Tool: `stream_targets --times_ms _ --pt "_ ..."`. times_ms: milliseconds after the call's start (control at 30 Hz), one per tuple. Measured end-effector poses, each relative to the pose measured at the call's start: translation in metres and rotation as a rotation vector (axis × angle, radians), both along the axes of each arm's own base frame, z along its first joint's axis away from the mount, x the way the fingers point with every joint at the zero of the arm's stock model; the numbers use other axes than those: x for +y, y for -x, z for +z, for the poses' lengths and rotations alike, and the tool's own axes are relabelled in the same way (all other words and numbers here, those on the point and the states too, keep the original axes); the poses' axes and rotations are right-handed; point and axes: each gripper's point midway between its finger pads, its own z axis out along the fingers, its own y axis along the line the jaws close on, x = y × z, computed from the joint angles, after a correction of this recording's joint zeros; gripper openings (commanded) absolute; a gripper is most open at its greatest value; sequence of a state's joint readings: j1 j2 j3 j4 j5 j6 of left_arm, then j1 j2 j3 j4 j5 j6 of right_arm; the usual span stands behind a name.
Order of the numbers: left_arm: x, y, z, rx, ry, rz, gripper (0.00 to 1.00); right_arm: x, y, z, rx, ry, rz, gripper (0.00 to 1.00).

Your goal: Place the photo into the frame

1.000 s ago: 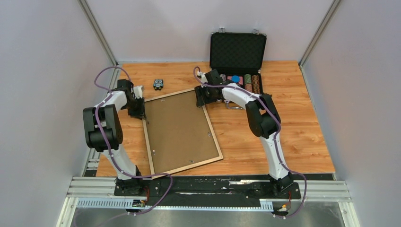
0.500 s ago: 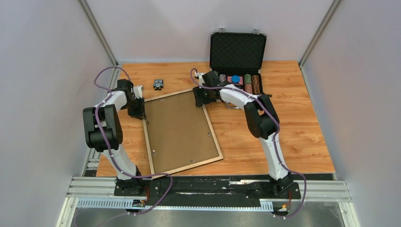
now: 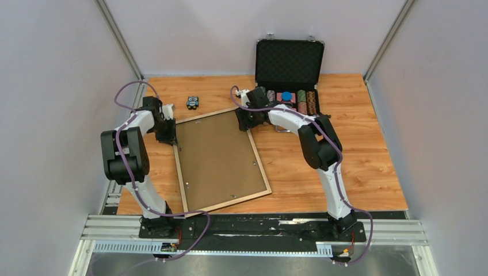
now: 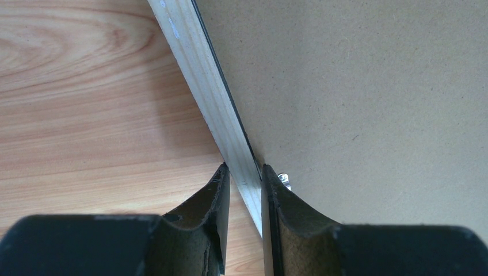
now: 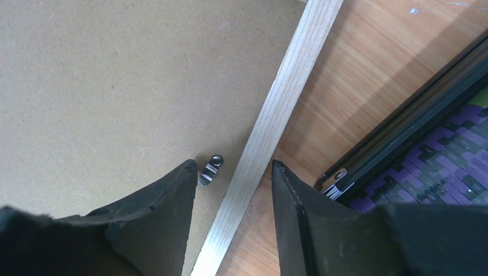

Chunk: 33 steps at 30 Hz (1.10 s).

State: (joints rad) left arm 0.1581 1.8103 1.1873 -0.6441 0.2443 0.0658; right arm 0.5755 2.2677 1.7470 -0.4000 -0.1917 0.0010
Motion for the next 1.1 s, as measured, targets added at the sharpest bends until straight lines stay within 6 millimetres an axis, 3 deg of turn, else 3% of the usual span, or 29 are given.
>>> stream_targets --times_ms 433,800,1000,1100 --pt "0.0003 0.0 0.0 0.0 0.0 0.001 0.27 -0.0066 0.004 0.0008 -0.001 0.007 0.032 0.42" --pt "0.0001 0.0 0.0 0.0 0.001 0.001 0.25 -0.0092 0.0022 0.0035 -0.015 0.026 0.058 0.29" --pt "0.0002 0.0 0.0 0.0 0.0 -0.001 0.24 -0.0104 0.0014 0.004 -0.012 0.033 0.063 0.27" --pt "0.0002 0.0001 -0.0001 0.0 0.0 -0.001 0.24 -0.0103 0.0014 0.0045 -0.01 0.035 0.065 0.32"
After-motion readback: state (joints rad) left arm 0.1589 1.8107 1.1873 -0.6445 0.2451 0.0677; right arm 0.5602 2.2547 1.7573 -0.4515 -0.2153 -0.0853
